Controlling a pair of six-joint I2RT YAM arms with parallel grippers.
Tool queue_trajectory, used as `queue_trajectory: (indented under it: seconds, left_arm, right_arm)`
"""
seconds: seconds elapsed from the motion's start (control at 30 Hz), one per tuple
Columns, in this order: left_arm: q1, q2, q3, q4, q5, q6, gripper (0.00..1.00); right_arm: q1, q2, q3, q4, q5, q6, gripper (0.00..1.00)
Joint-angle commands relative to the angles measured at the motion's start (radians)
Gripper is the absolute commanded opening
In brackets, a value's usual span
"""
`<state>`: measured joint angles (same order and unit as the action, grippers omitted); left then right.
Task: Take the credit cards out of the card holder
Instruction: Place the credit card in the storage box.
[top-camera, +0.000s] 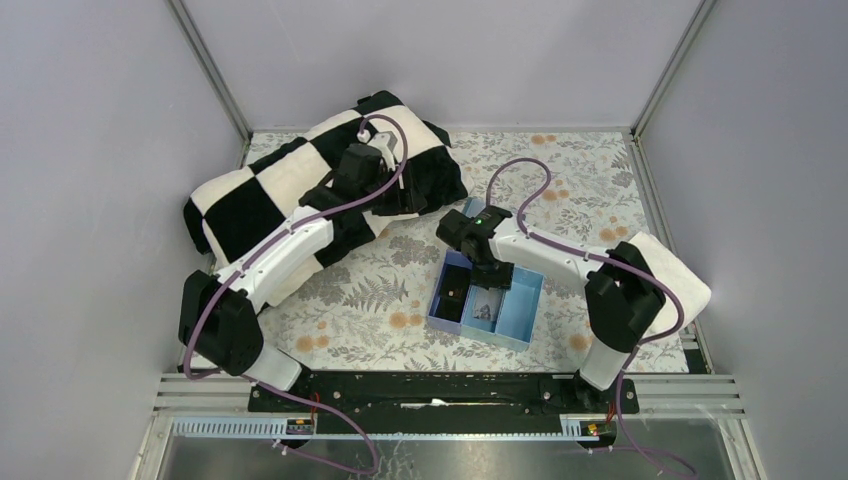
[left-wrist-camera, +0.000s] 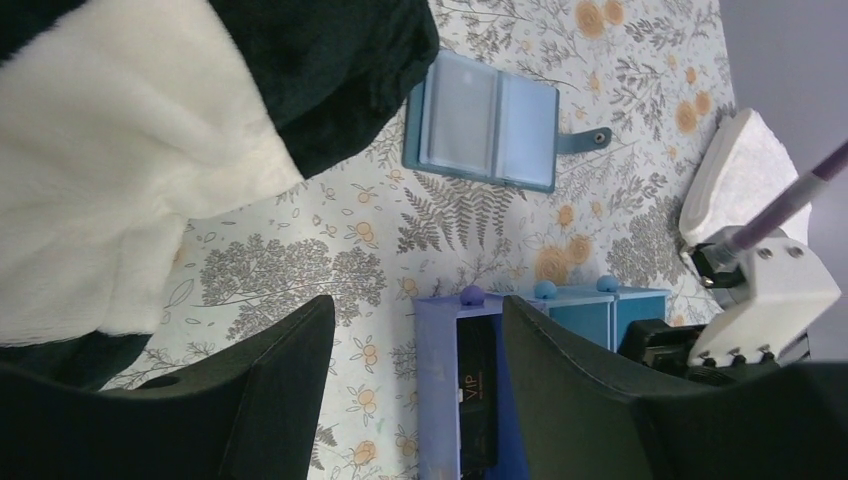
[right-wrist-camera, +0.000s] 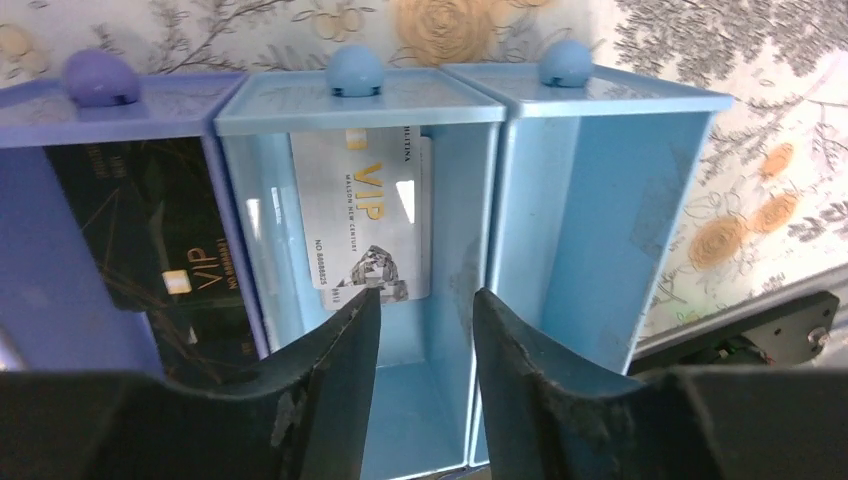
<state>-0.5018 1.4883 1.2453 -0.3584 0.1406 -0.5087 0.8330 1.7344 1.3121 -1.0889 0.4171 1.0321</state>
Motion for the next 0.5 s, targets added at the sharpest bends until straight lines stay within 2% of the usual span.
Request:
queue_trajectory:
  seconds: [0.0, 0.07, 0.17, 0.33, 0.47]
  left_arm:
    - [-0.019, 0.013, 0.073, 0.022, 0.044, 0.038, 0.66]
    - [-0.029, 0.03, 0.093, 0.022, 0.053, 0.041, 0.66]
    - [-0.048, 0.093, 0.143, 0.01, 0.086, 0.047, 0.66]
    - [-0.088, 0.298, 0.297, -0.032, 0.26, 0.087, 0.65]
    - [-0.106, 0.44, 0.435, -0.065, 0.272, 0.075, 0.65]
  right_arm:
    - [0.011, -0.065, 0.004, 0.078, -0.026, -0.073, 0.47]
    - [0.011, -0.13, -0.015, 0.158, -0.024, -0.104, 0.56]
    - [-0.008, -0.223, -0.045, 0.261, 0.0, -0.173, 0.62]
    - [-0.223, -0.276, -0.081, 0.41, -0.132, -0.287, 0.61]
    - [-0.372, -0.217, -0.053, 0.503, -0.223, -0.369, 0.59]
